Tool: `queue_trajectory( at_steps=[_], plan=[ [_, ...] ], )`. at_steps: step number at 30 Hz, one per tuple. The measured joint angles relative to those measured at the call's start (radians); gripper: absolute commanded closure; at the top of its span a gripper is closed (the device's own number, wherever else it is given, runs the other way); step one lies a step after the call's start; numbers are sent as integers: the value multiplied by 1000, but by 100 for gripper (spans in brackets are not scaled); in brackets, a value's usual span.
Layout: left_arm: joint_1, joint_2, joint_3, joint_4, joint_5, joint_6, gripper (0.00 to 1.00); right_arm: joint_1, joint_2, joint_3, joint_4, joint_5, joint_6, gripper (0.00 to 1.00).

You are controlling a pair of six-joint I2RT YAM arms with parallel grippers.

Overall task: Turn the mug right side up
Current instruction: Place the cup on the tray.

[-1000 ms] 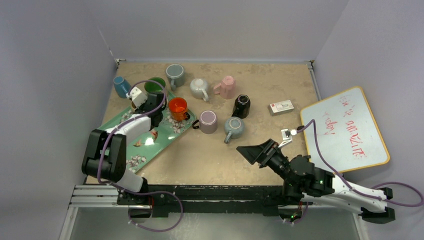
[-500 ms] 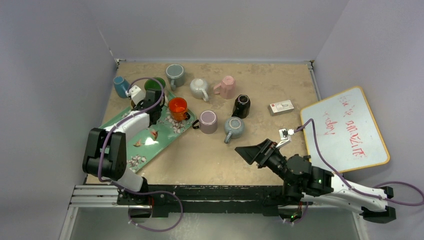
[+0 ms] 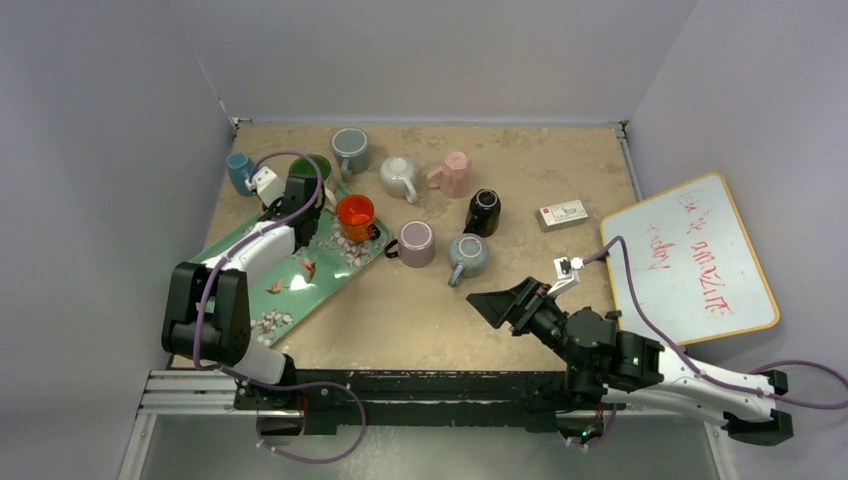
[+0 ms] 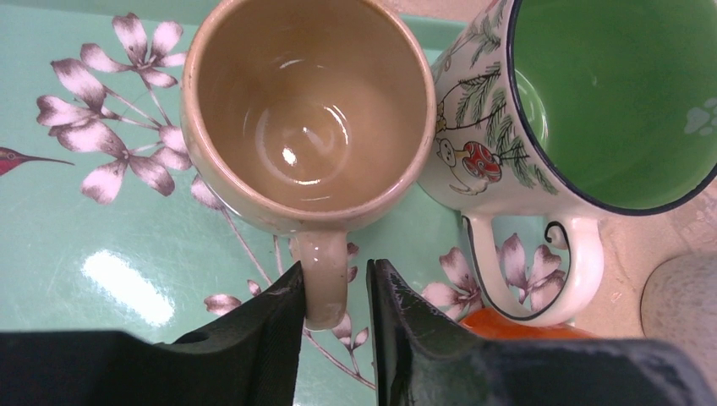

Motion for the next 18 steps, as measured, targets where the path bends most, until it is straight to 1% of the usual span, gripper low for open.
queue_trajectory(
  at_steps=[8, 15, 18],
  plan=[
    [5, 1, -2, 46, 6, -2, 71, 0, 47, 2, 40, -23, 0, 1],
    [8, -1, -4, 66, 39, -29, 64, 0, 102, 3, 71, -34, 2, 1],
    [8, -29, -17, 55, 69, -43, 62, 0, 120, 3, 80, -41, 2, 1]
  ],
)
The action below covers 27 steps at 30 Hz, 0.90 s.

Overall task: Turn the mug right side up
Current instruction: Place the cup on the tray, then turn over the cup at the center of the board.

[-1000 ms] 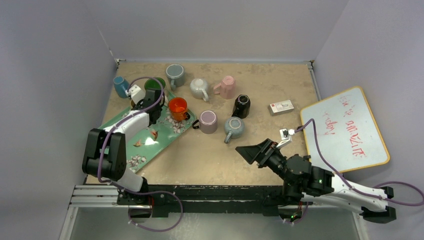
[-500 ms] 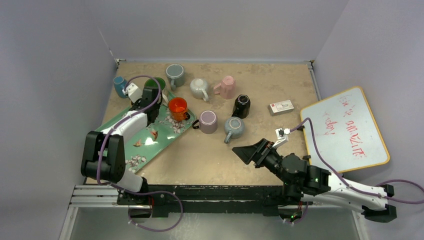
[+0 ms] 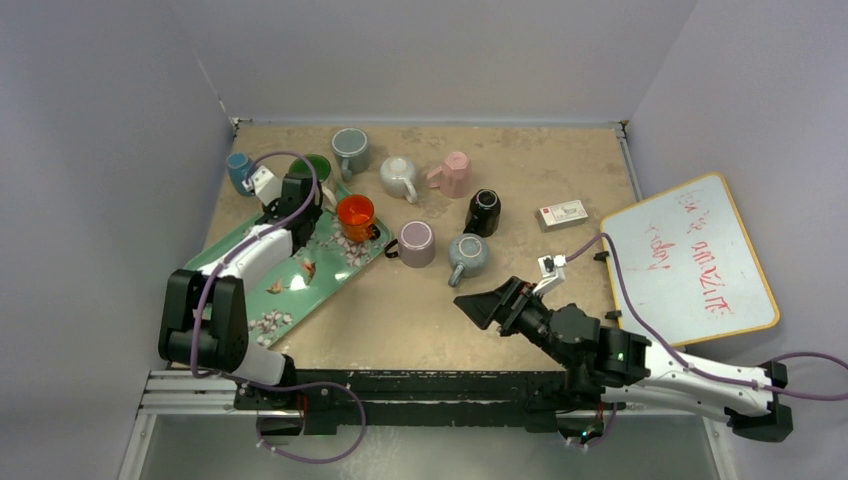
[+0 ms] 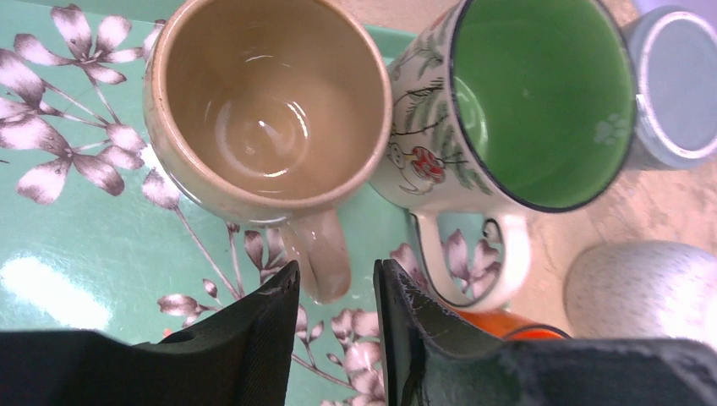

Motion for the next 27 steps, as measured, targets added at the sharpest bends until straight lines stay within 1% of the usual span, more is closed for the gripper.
queue_trajectory(
  at_steps=[2, 4, 6, 7, 10, 11, 15, 18, 21, 24, 27],
  plan=[
    [0, -27, -1, -14, 17, -2, 59, 0, 13, 0, 4, 0, -3, 1],
    [0, -70, -1, -36, 40, -2, 54, 0, 29, 1, 4, 2, -3, 1],
    [0, -116, 0, -68, 64, 0, 43, 0, 54, 8, -18, 13, -3, 1],
    [0, -137, 2, -89, 77, 2, 35, 0, 68, 13, -35, 24, -2, 1],
    [0, -185, 19, -152, 127, 27, 20, 0, 108, 35, -97, 63, 13, 1],
    [0, -202, 27, -175, 153, 39, 17, 0, 127, 49, -130, 85, 25, 1],
    [1, -286, 62, -247, 275, 116, 12, 0, 195, 95, -203, 153, 31, 5],
    [1, -371, 85, -281, 409, 199, 11, 0, 264, 135, -219, 201, -3, 10],
    [1, -454, 94, -307, 545, 274, 12, -11, 354, 178, -218, 236, -45, 22],
    [1, -541, 93, -339, 698, 353, 12, -70, 464, 204, -186, 227, -87, 36],
    [1, -620, 62, -359, 831, 422, 12, -153, 550, 204, -144, 193, -109, 40]
  ],
)
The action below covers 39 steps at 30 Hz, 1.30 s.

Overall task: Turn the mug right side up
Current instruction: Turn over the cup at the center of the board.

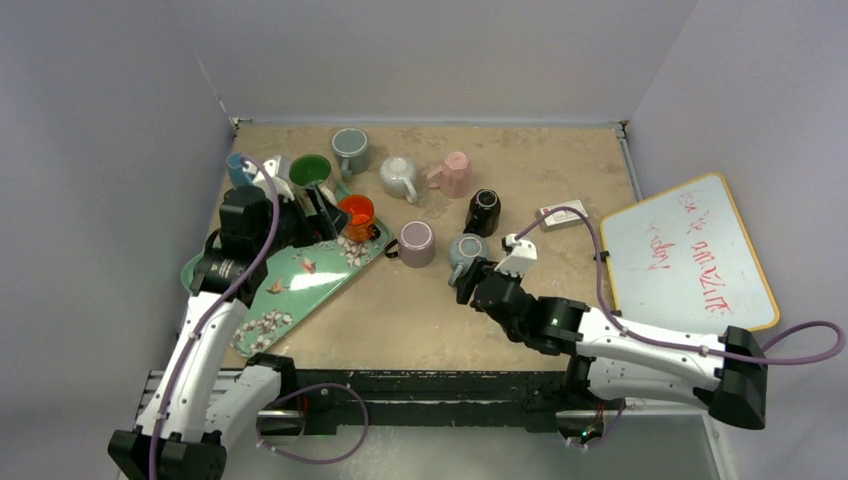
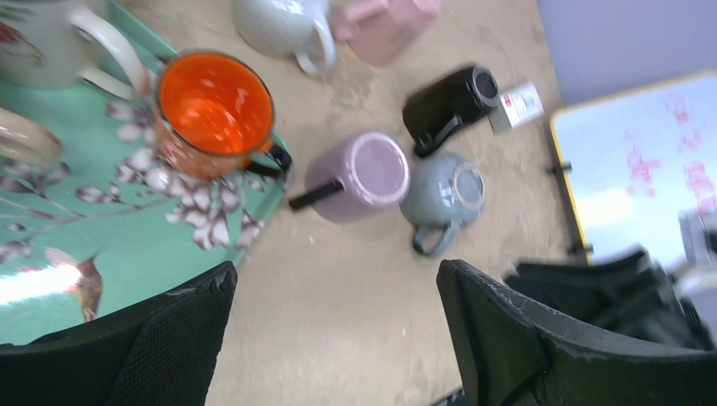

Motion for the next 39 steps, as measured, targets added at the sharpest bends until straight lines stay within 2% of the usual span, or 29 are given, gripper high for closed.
queue_trajectory(
  at_steps=[7, 11, 14, 19, 27, 34, 39],
  plan=[
    [0, -47, -62, -94, 144, 87, 13, -120, 203, 43, 107, -103, -4, 42],
    [0, -52, -62, -123, 151, 106, 13, -154, 323, 113, 125, -129, 18, 43],
    [0, -68, -62, -139, 151, 119, 13, -171, 398, 162, 114, -130, 64, 36],
    [0, -104, -62, -152, 147, 127, 13, -183, 472, 200, 59, -121, 154, 37],
    [0, -115, -62, -166, 143, 127, 13, -190, 576, 258, -1, -114, 204, 47],
    [0, -122, -62, -166, 149, 127, 13, -192, 580, 252, 5, -116, 205, 51],
    [0, -122, -62, -167, 149, 127, 13, -194, 579, 224, 9, -110, 191, 60]
  ],
)
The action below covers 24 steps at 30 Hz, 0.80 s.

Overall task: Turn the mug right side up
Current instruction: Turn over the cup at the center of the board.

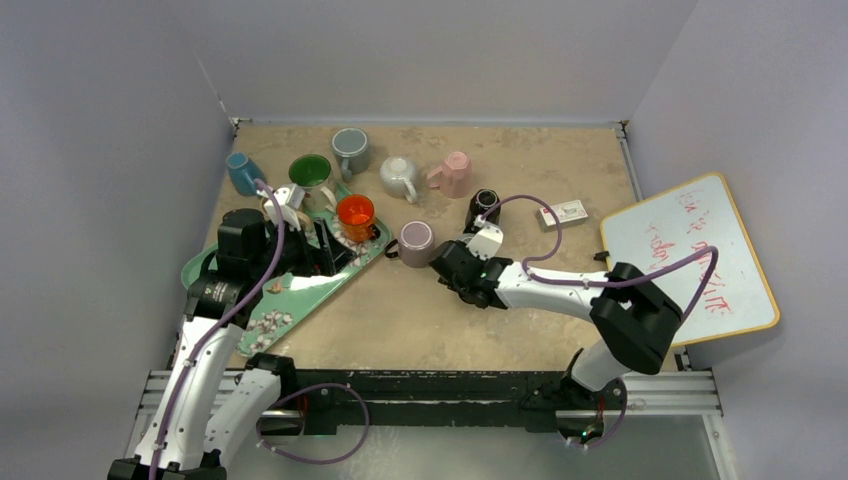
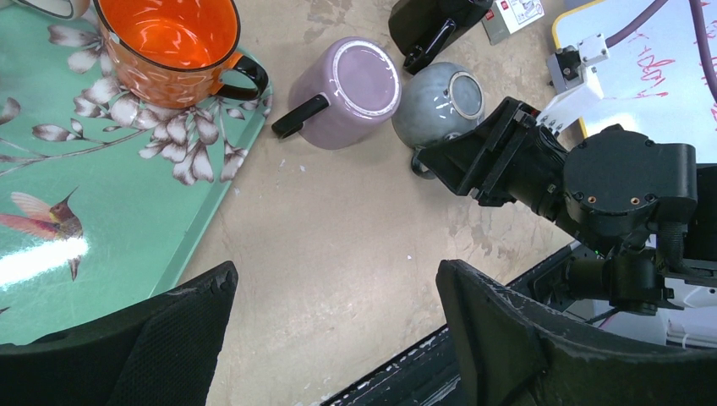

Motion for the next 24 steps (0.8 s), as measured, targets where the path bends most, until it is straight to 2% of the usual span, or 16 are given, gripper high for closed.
queue_trajectory(
  at_steps=[5, 13, 17, 19, 24],
  plan=[
    [0, 2, 0, 0, 0, 0, 13, 0, -41, -36, 21, 5, -63, 61],
    [0, 2, 0, -1, 0, 0, 13, 0, -108, -81, 69, -45, -247, 74],
    [0, 4, 0, -3, -2, 0, 13, 0, -158, -127, 79, -70, -296, 76],
    [0, 4, 0, -3, -3, 0, 13, -3, -186, -143, 69, -83, -314, 74],
    [0, 4, 0, -4, -6, 0, 13, -3, -217, -150, 20, -93, -348, 62]
  ],
)
